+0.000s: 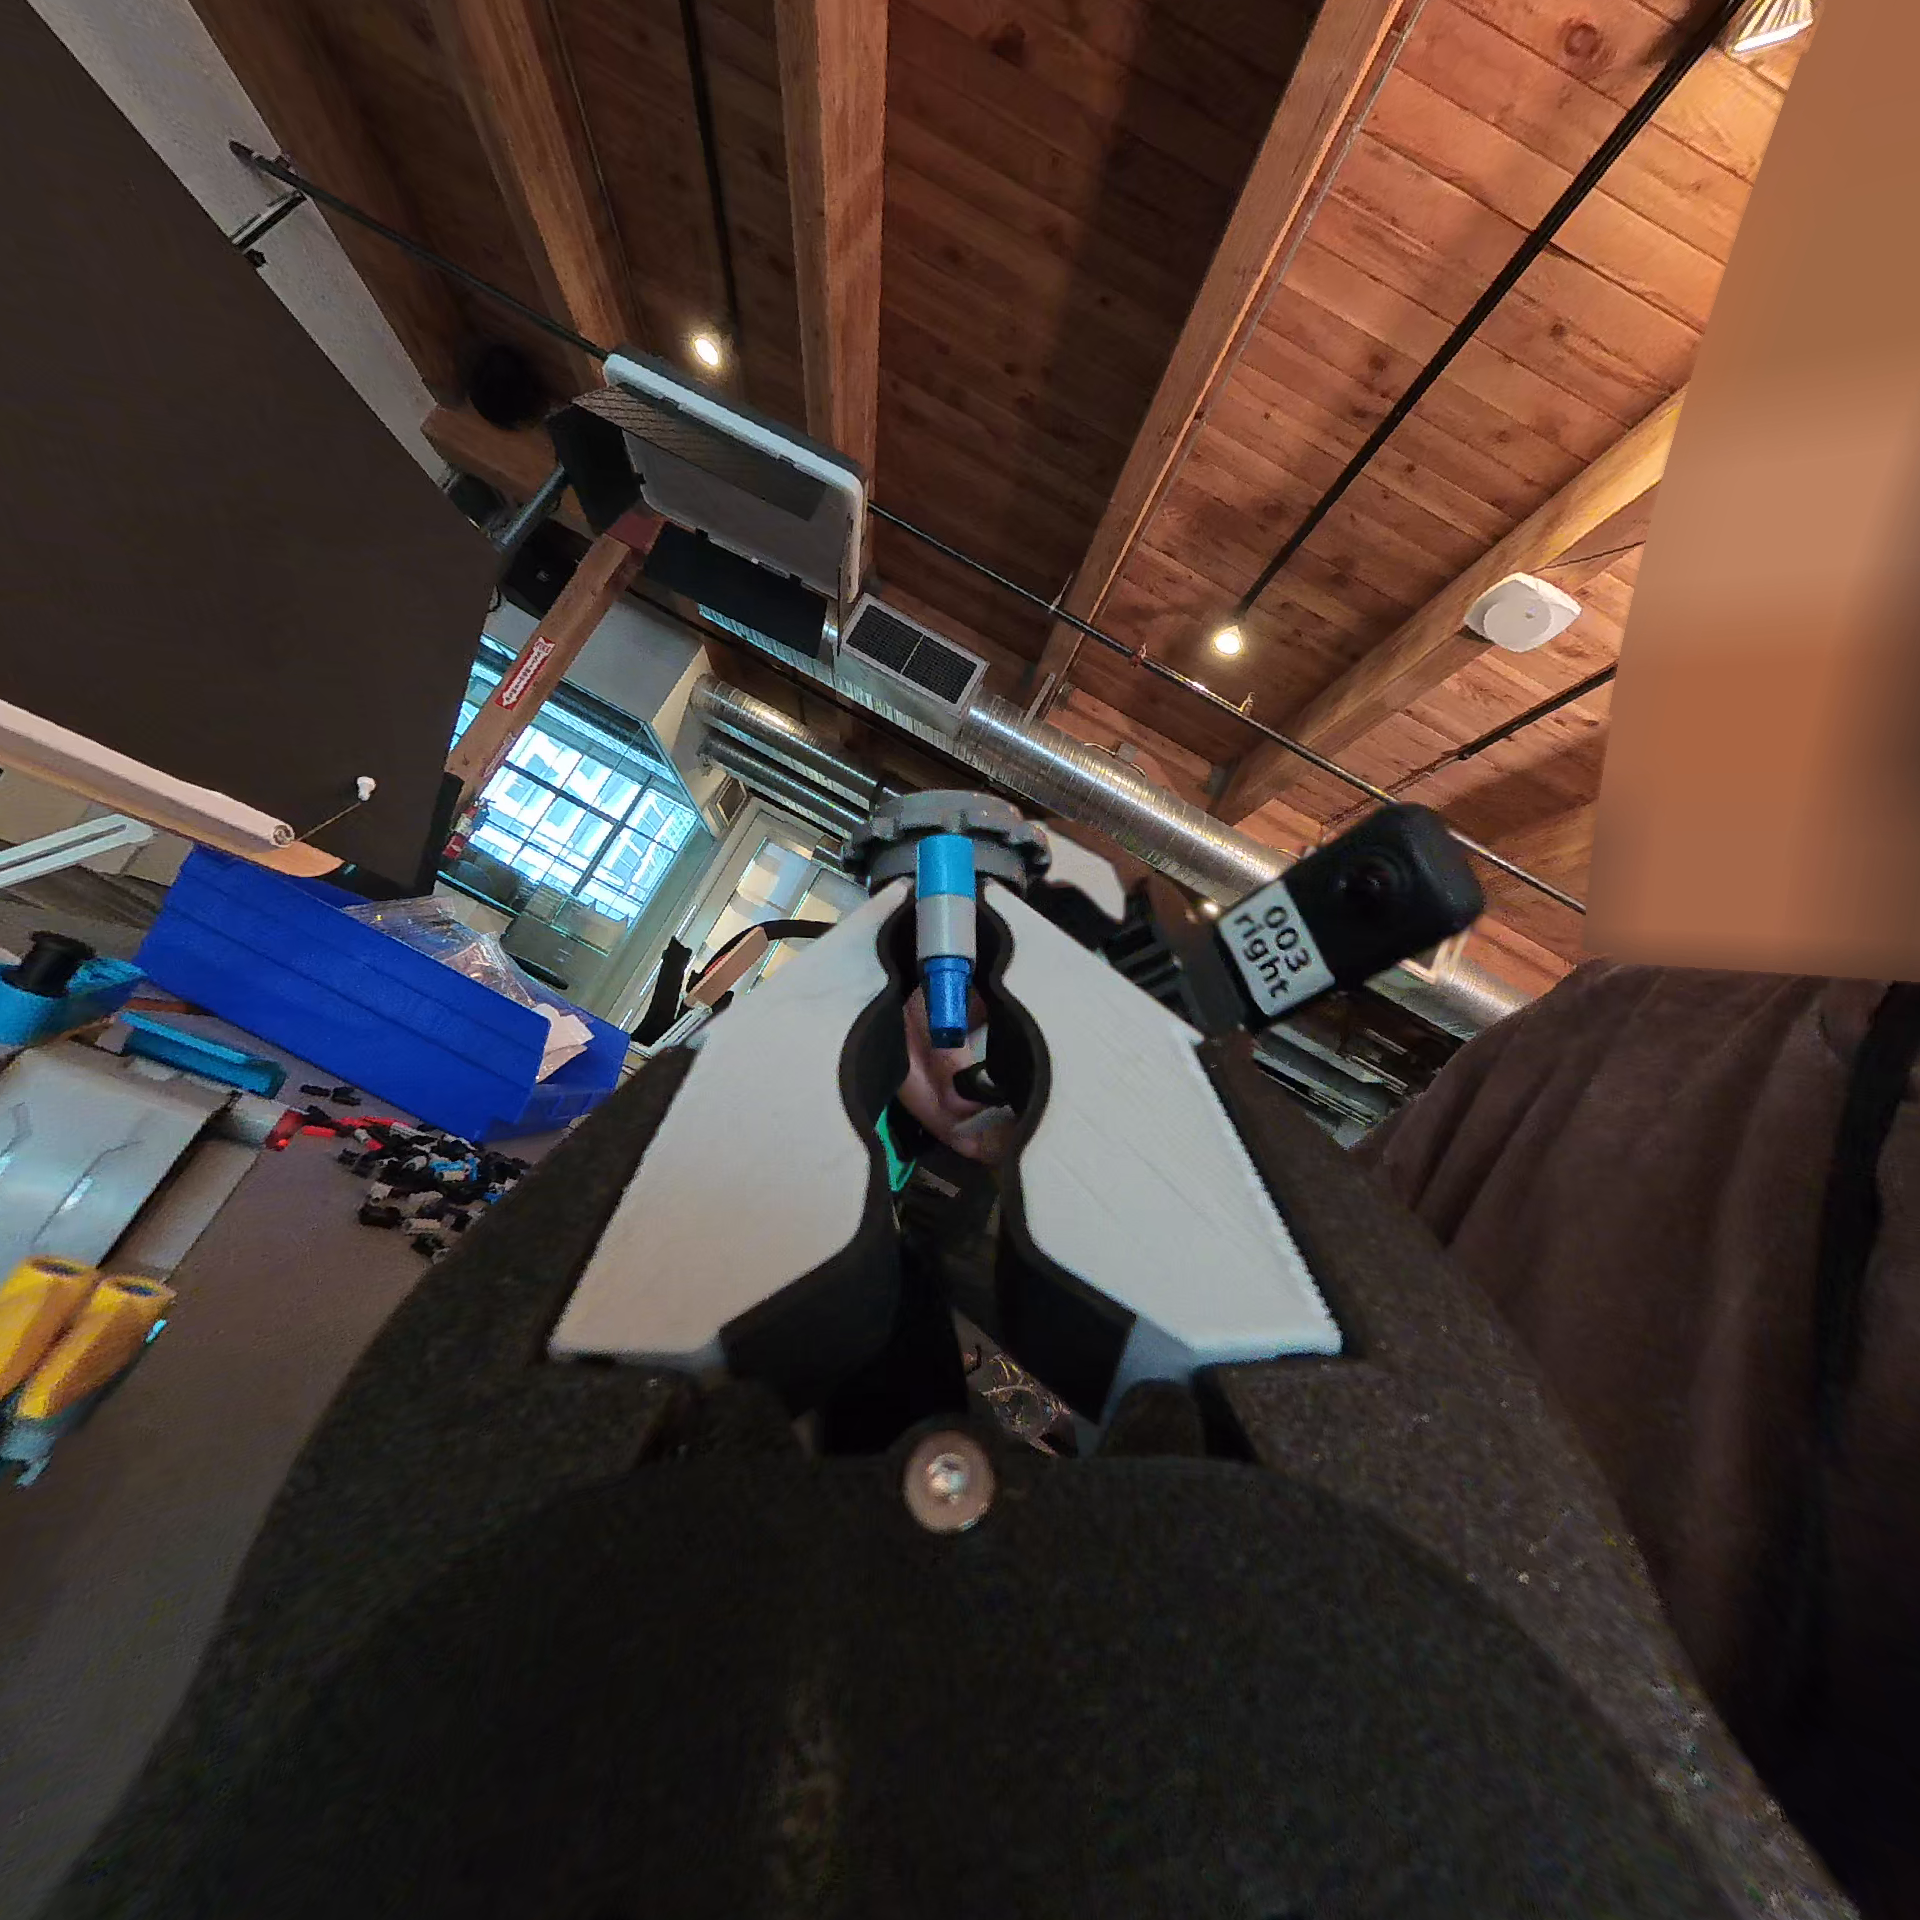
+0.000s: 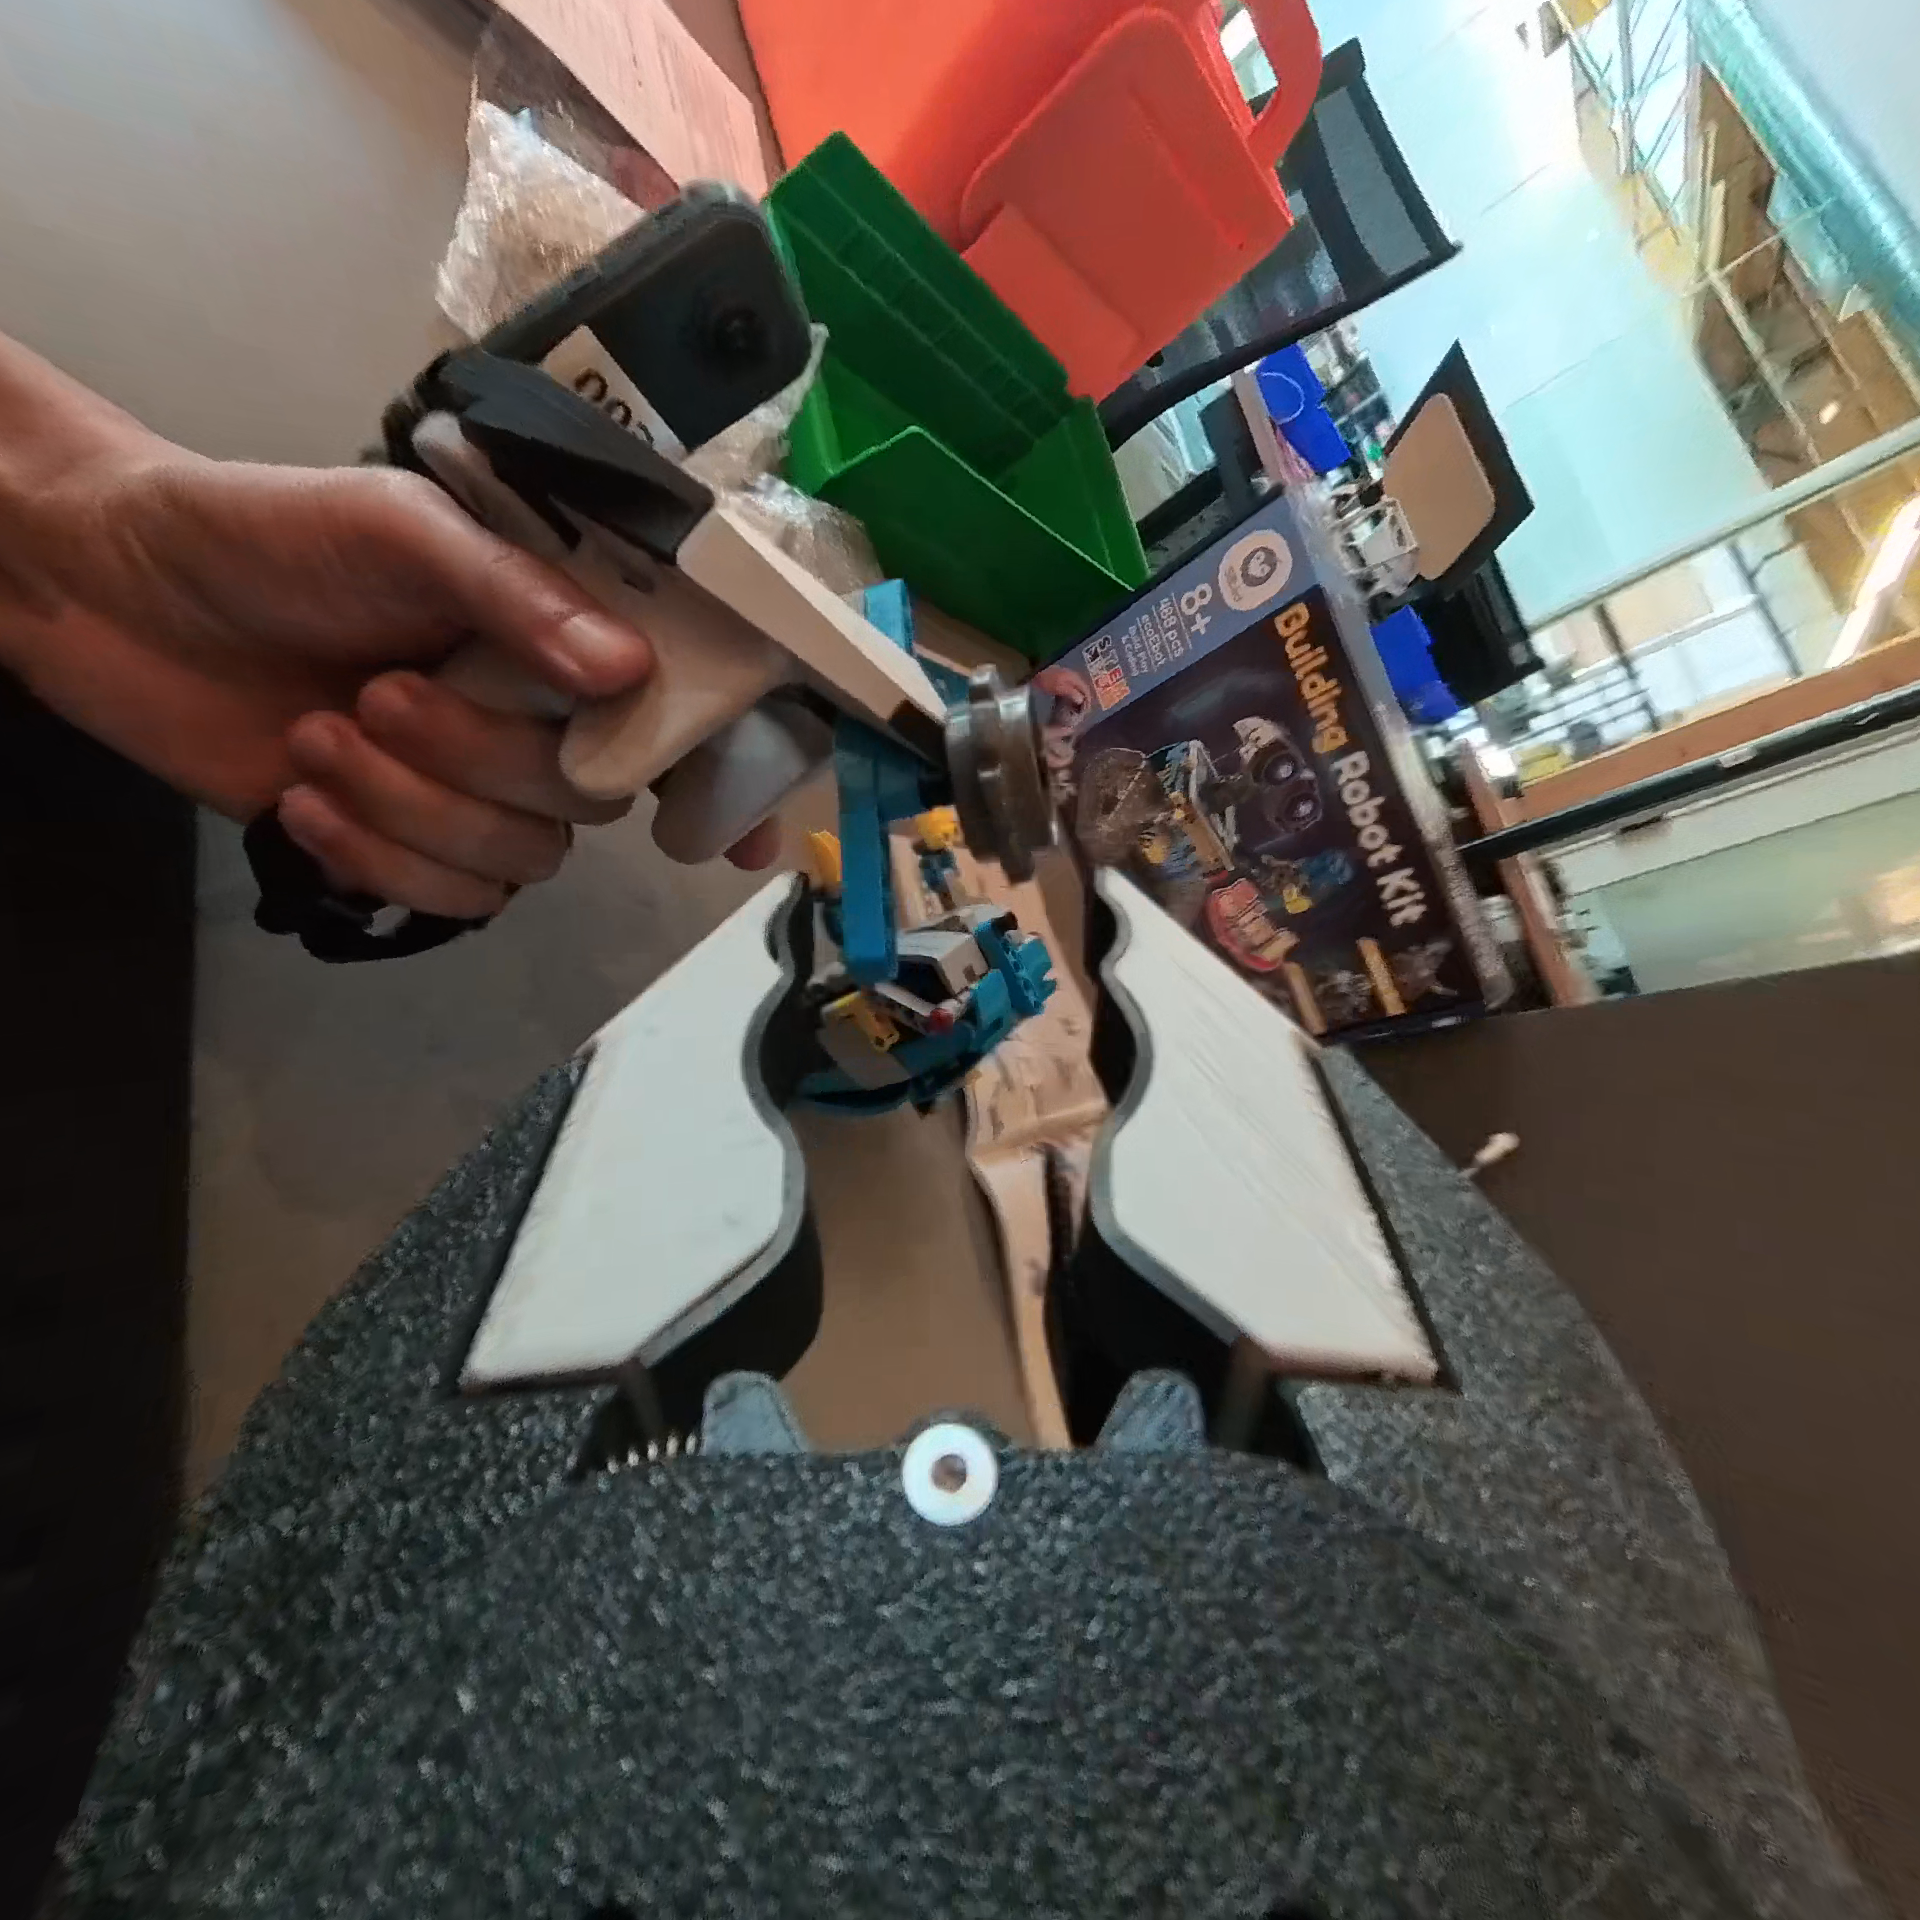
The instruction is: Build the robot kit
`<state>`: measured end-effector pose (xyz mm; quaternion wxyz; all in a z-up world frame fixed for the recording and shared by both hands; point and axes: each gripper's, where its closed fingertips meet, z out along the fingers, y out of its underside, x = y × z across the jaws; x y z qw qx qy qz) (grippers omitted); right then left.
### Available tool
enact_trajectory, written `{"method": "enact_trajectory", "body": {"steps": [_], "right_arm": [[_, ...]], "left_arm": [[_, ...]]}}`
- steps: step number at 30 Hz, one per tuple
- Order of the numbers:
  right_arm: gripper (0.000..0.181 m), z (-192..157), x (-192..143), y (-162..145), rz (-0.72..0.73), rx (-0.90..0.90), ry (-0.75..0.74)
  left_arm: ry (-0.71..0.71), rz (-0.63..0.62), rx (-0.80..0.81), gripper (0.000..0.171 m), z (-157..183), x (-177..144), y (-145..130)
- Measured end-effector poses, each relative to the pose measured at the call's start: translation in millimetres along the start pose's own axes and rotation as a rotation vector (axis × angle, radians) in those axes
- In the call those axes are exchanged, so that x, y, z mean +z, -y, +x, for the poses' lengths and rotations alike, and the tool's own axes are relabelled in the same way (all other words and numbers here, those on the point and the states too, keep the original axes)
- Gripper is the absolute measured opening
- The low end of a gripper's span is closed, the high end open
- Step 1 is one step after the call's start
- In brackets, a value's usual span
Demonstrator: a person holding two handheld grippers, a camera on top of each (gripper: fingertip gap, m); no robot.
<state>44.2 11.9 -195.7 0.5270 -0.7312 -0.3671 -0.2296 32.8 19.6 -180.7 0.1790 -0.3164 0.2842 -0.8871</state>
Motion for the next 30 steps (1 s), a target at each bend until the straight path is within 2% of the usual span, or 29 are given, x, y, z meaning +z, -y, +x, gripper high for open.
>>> {"method": "enact_trajectory", "body": {"steps": [5,7,10,13,14,19,20,22,25,28,30], "right_arm": [[0.041,-27,-4,-7,0.115,0.453,0.272],[0.029,-39,-10,-7,0.174,0.603,0.404],[0.017,-44,-22,-9,0.265,0.749,0.510],[0.017,-60,-30,-20,0.274,0.848,0.628],[0.009,-63,-29,-26,0.275,0.860,0.627],[0.007,-61,-27,-53,0.371,1.003,0.588],[0.007,-60,-26,-58,0.389,1.040,0.590],[0.008,-49,-26,-64,0.456,1.142,0.593],[0.007,-25,-32,-66,0.559,1.238,0.563],[0.006,-12,-27,-84,0.544,1.293,0.434],[0.006,4,-25,-108,0.532,1.378,0.300]], "left_arm": [[-0.016,-0.024,0.010,0.006,3,2,-3],[-0.045,-0.067,0.013,0.006,8,4,-10],[-0.067,-0.171,0.038,0.006,12,8,-29],[-0.059,-0.269,0.067,0.006,10,14,-49],[-0.055,-0.299,0.076,0.006,9,16,-55],[0.050,-0.379,0.068,0.008,-16,20,-71],[0.082,-0.390,0.060,0.013,-23,19,-74],[0.131,-0.396,0.046,0.022,-33,19,-76],[0.178,-0.382,0.031,0.022,-44,20,-75],[0.196,-0.356,0.005,0.022,-51,21,-73],[0.209,-0.347,0.000,0.022,-54,20,-72]]}}
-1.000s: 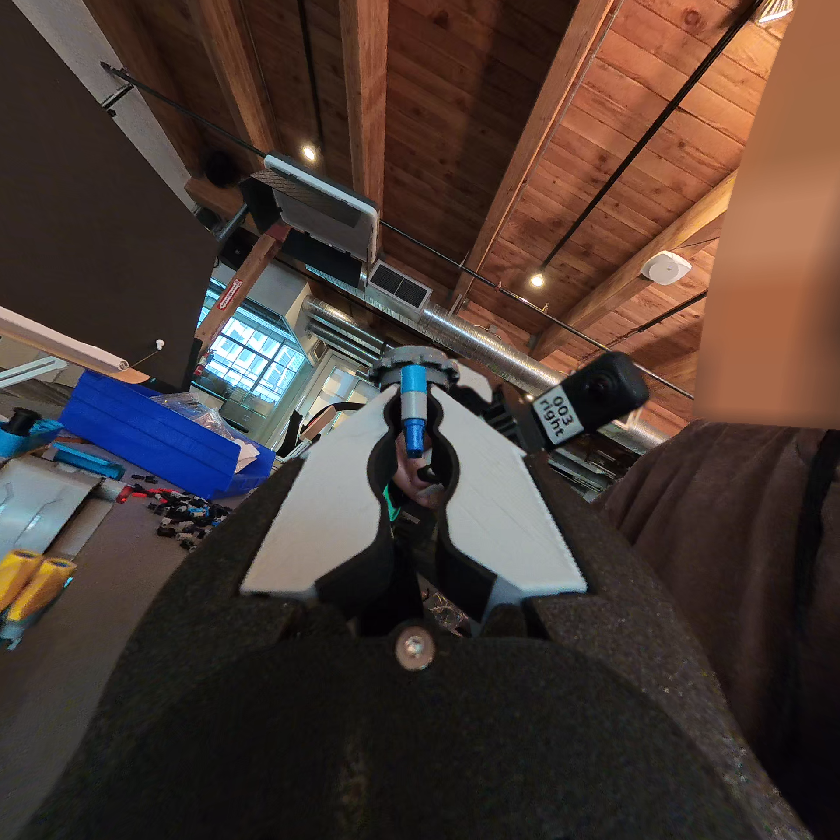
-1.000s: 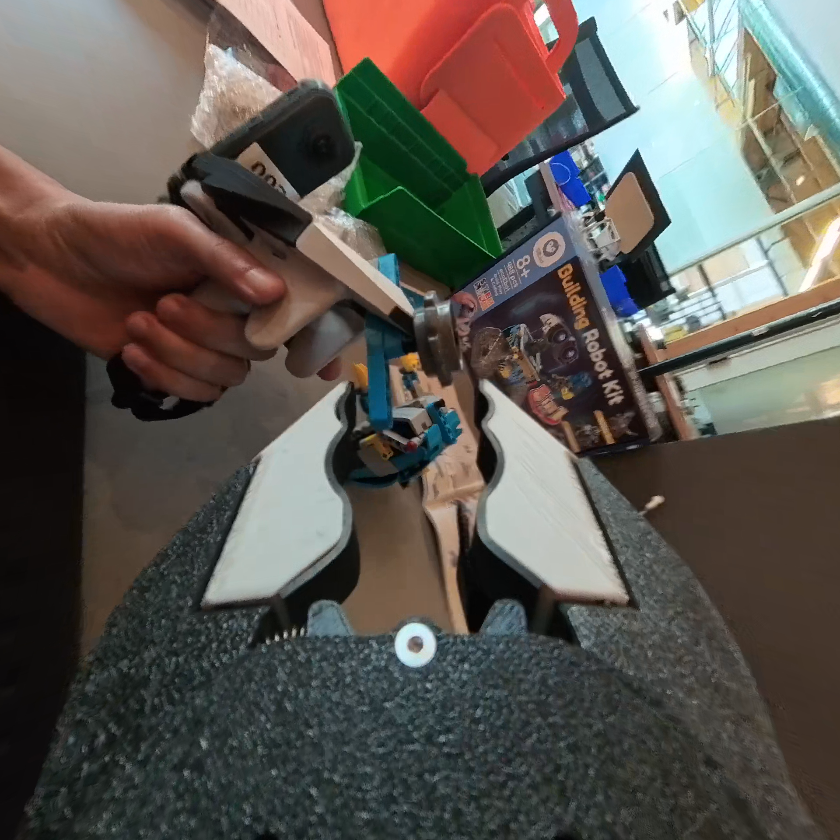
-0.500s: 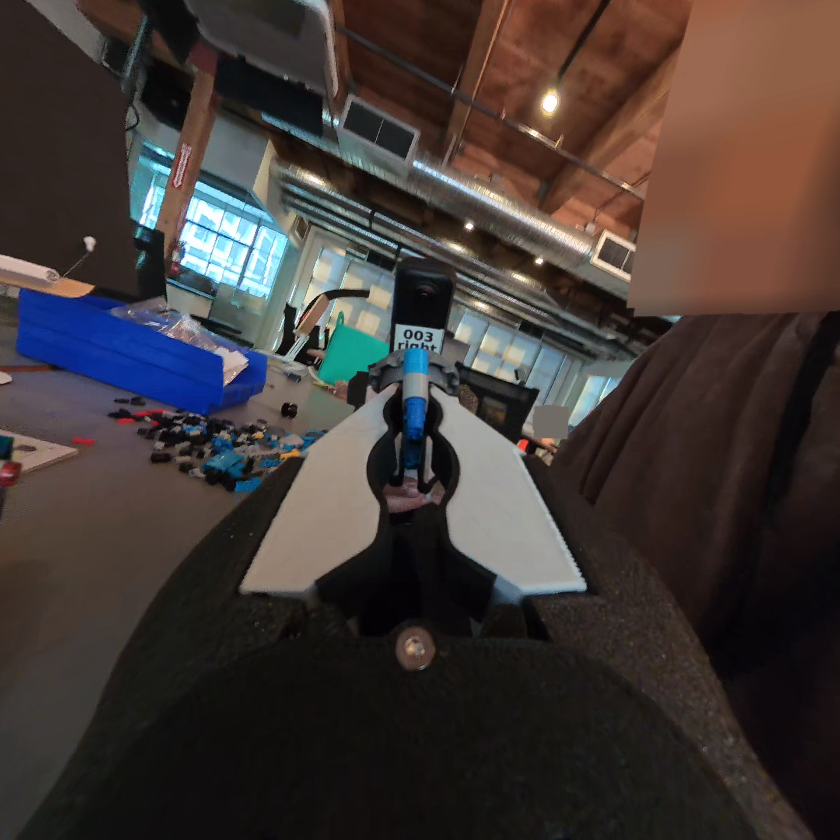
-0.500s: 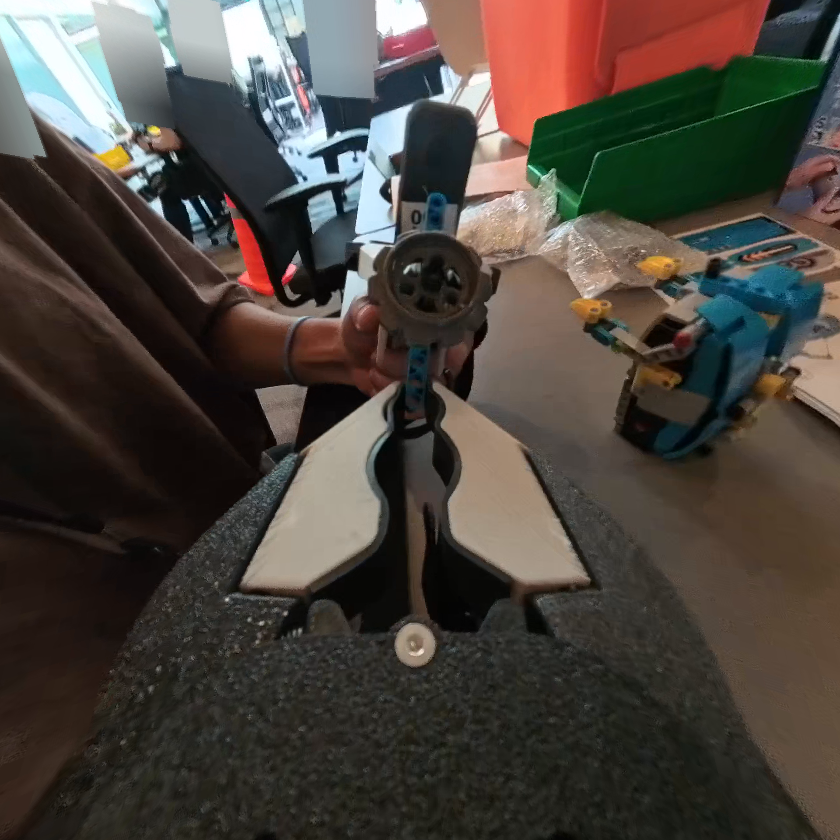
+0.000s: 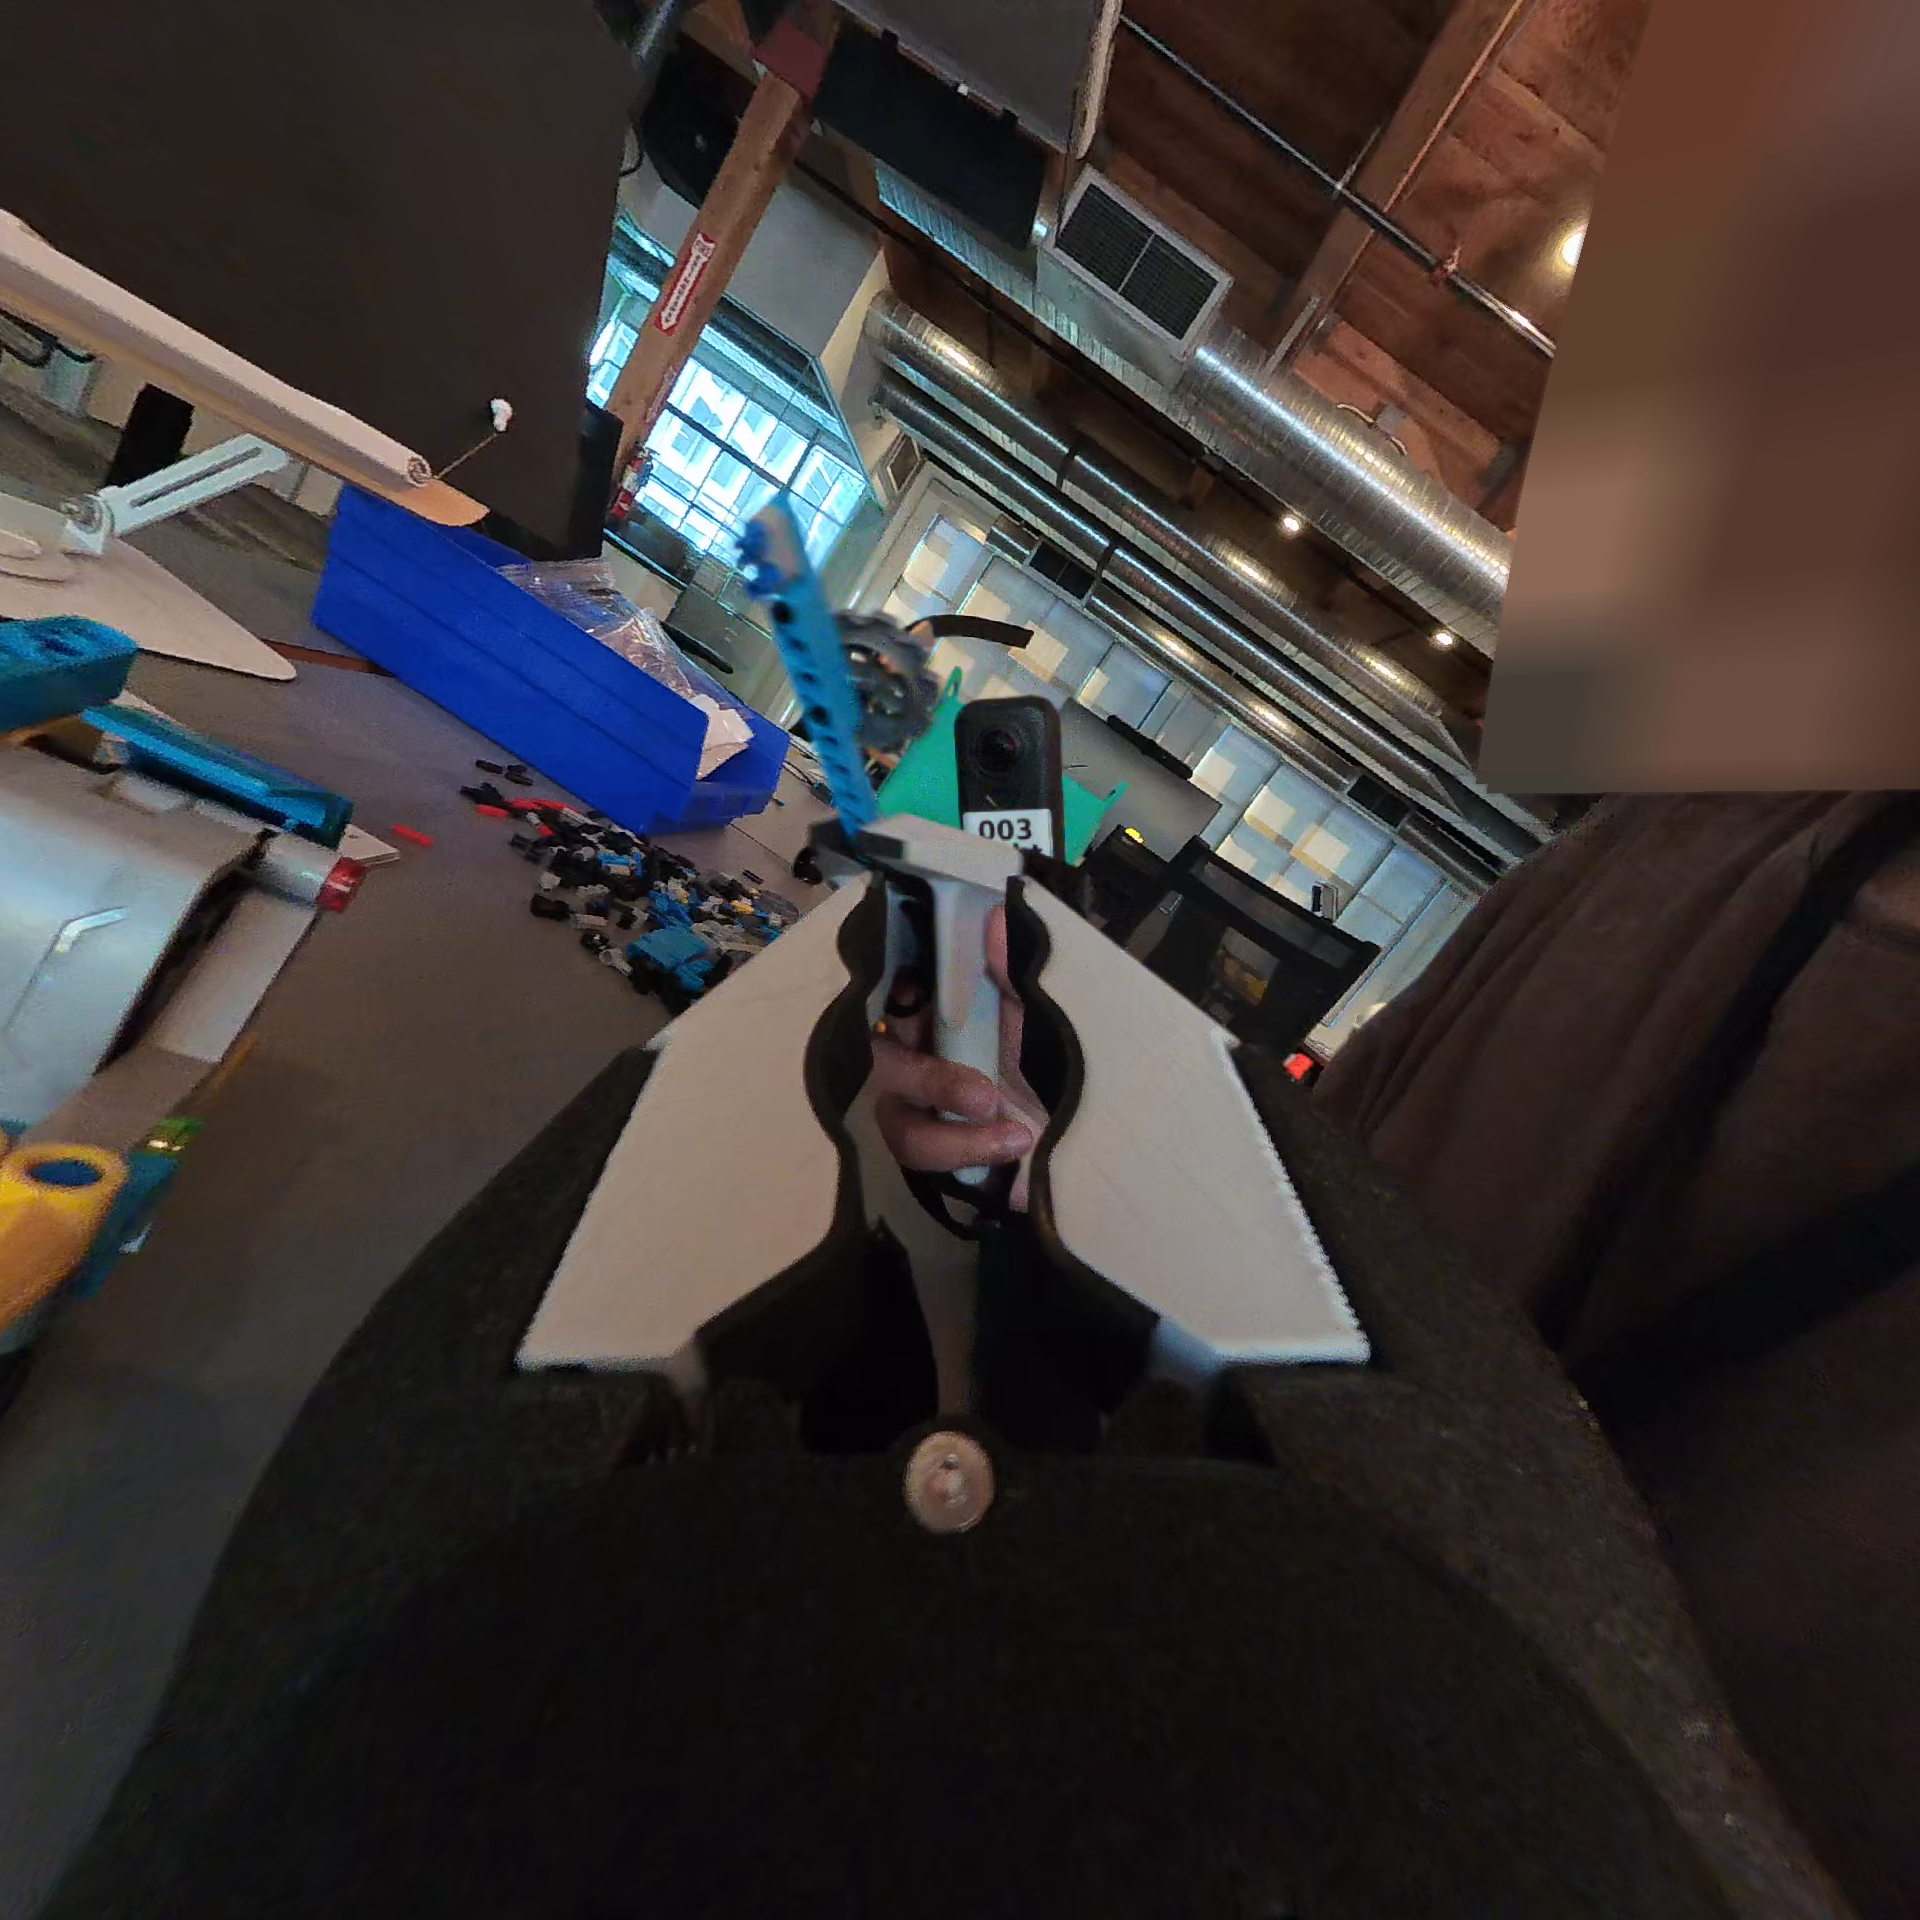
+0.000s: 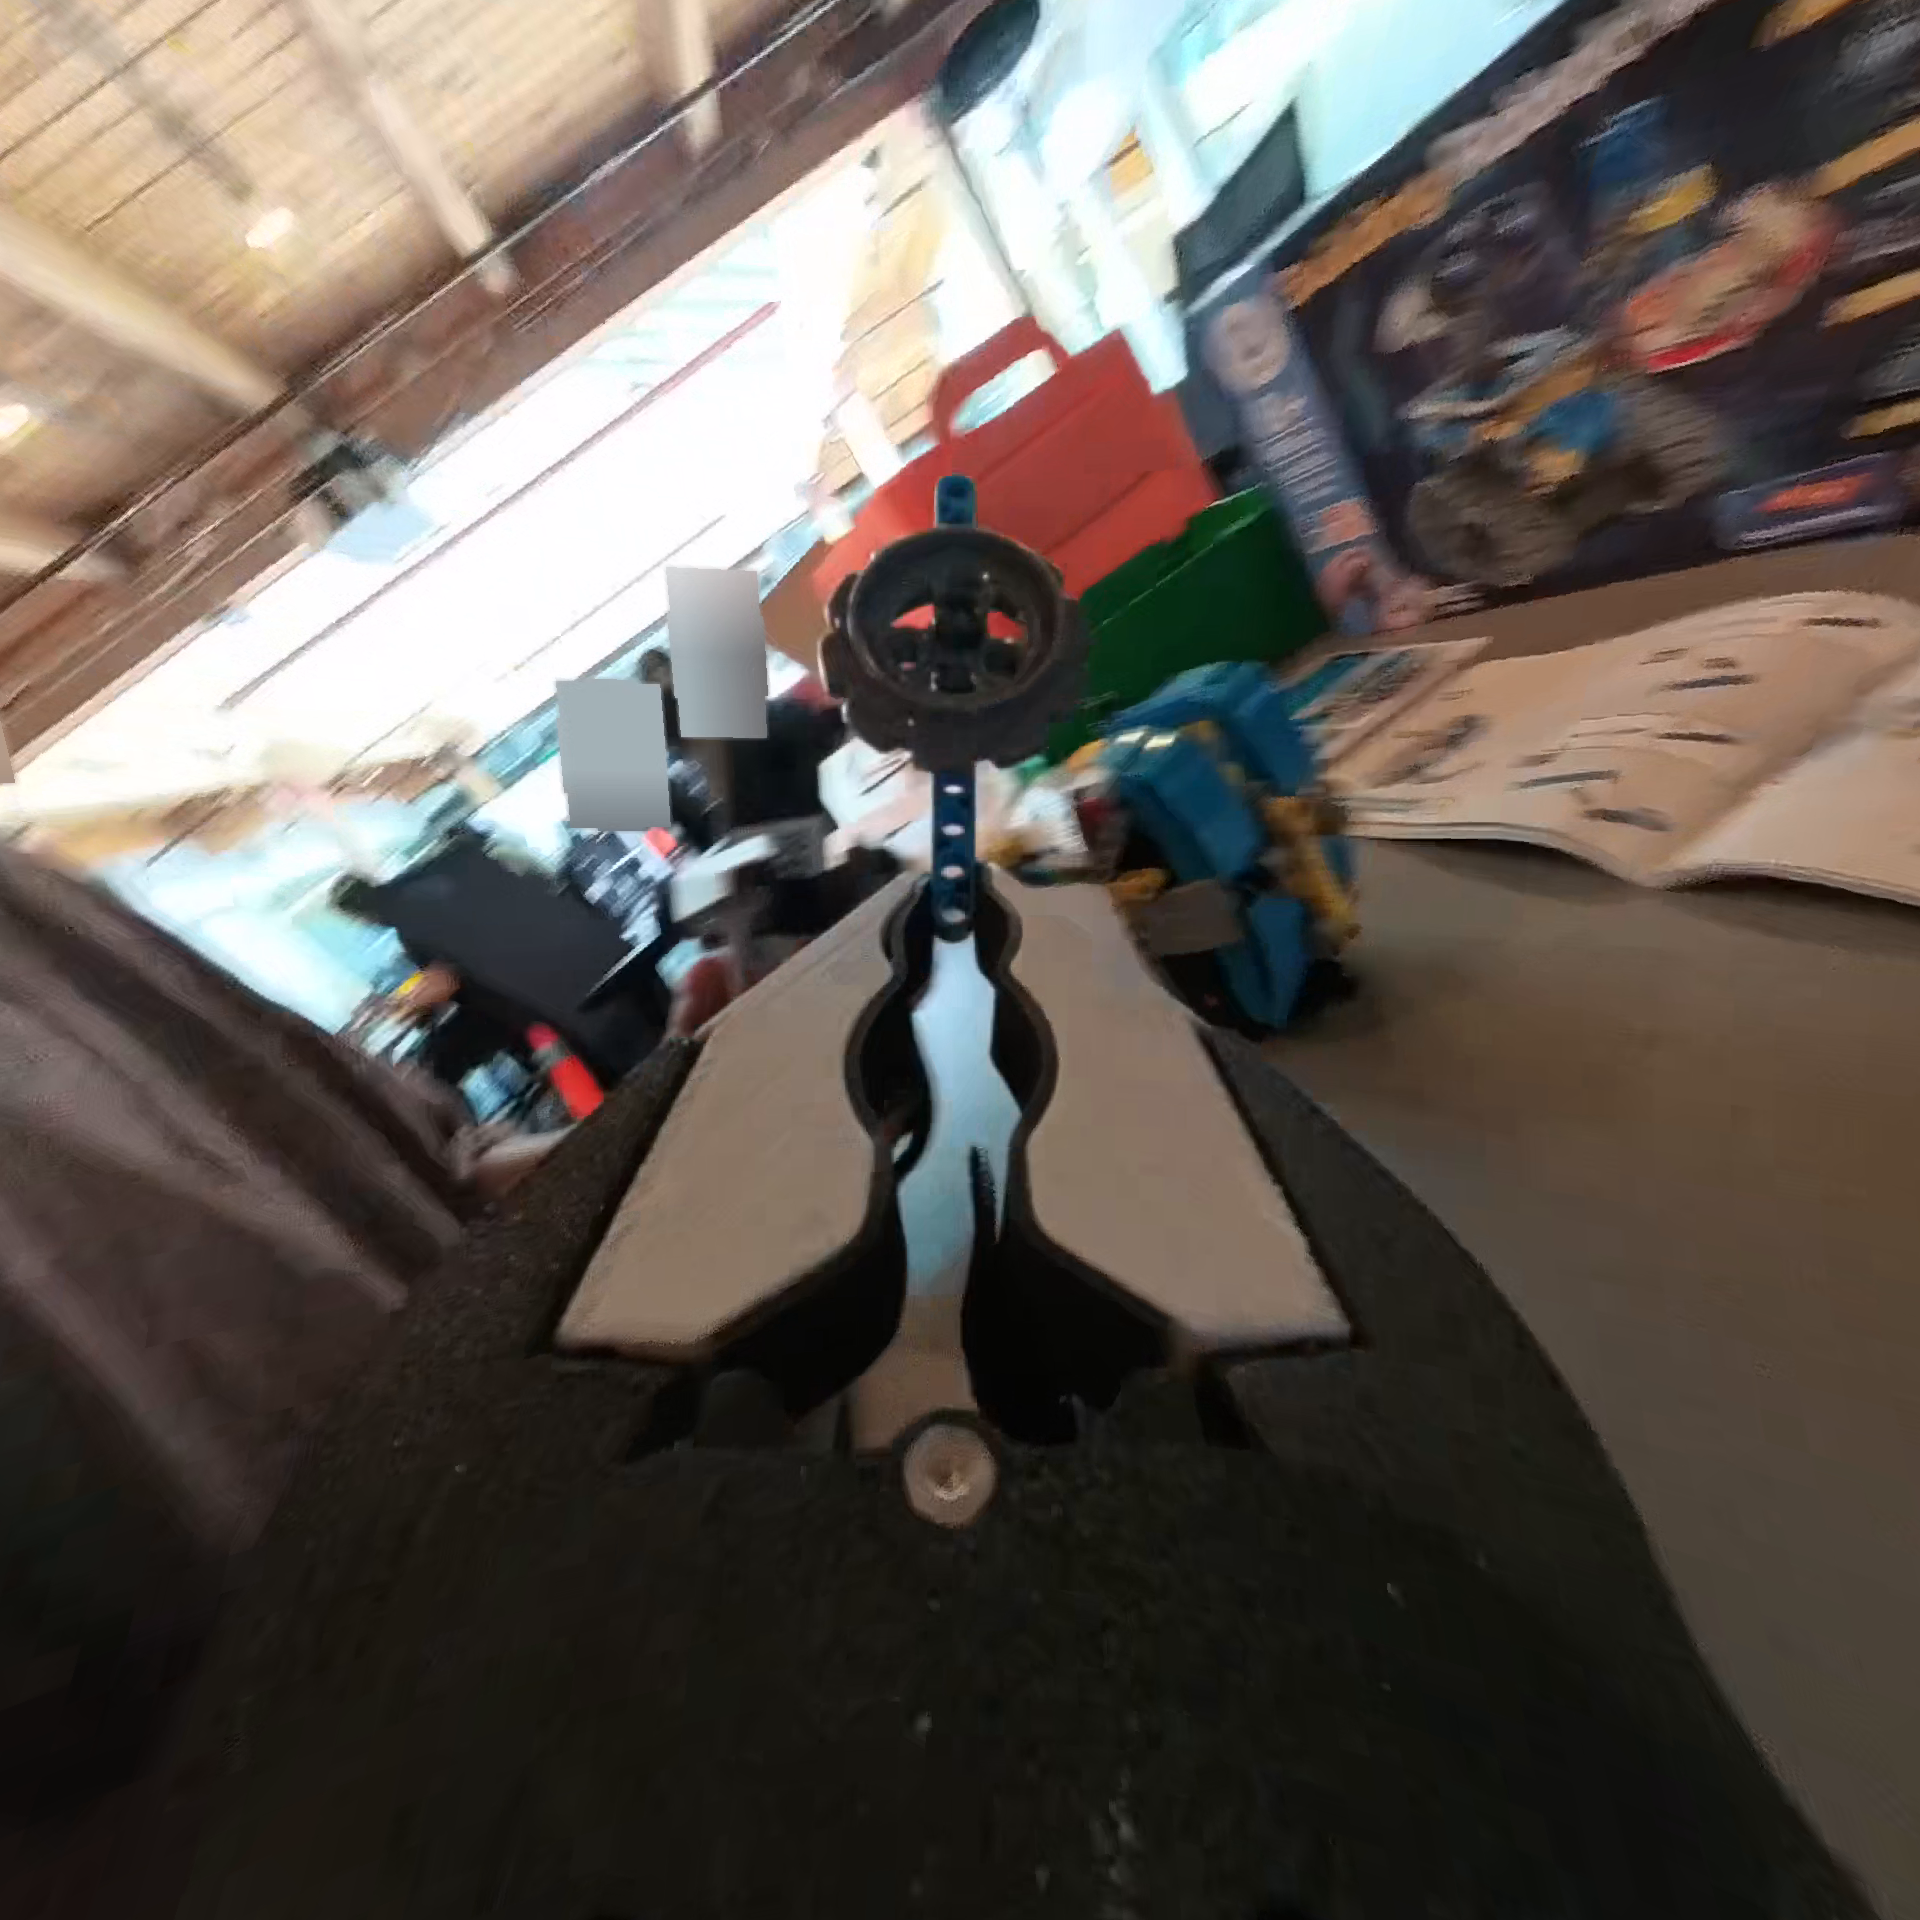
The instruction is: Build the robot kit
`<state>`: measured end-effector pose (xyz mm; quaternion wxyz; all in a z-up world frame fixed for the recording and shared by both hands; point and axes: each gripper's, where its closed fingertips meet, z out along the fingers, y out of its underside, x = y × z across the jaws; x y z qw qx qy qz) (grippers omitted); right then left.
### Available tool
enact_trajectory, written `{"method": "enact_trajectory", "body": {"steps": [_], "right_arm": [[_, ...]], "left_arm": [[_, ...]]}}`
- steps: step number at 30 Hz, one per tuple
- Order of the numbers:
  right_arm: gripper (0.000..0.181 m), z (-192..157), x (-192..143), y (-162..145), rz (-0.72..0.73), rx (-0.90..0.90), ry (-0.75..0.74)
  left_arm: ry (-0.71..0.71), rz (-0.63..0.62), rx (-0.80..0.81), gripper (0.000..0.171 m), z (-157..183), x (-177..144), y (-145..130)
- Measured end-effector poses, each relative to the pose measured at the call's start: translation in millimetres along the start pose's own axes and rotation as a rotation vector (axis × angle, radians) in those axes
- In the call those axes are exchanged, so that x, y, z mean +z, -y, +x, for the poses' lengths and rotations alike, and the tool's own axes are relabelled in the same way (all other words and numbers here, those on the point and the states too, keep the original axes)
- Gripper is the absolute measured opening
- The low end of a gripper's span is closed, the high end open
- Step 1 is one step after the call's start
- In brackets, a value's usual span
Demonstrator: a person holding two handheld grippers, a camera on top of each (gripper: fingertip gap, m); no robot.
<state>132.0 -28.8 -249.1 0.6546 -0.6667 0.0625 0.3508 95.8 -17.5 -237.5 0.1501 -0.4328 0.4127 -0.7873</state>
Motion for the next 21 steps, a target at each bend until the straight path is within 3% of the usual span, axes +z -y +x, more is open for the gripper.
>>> {"method": "enact_trajectory", "body": {"steps": [4,6,9,13,21], "right_arm": [[0.007,65,-36,19,0.150,0.148,-0.270],[0.006,85,-50,20,0.191,0.212,-0.336],[0.007,86,-54,23,0.213,0.233,-0.324],[0.007,55,-34,19,0.164,0.220,-0.143],[0.006,29,-18,6,0.093,0.251,0.003]], "left_arm": [[0.064,-0.012,0.050,0.022,-9,3,-3],[0.117,-0.044,0.071,0.022,-18,8,-9],[0.217,-0.127,0.107,0.022,-30,22,-20],[0.424,-0.125,0.074,0.021,-57,43,-24],[0.318,0.040,-0.080,0.021,-54,73,-6]]}}
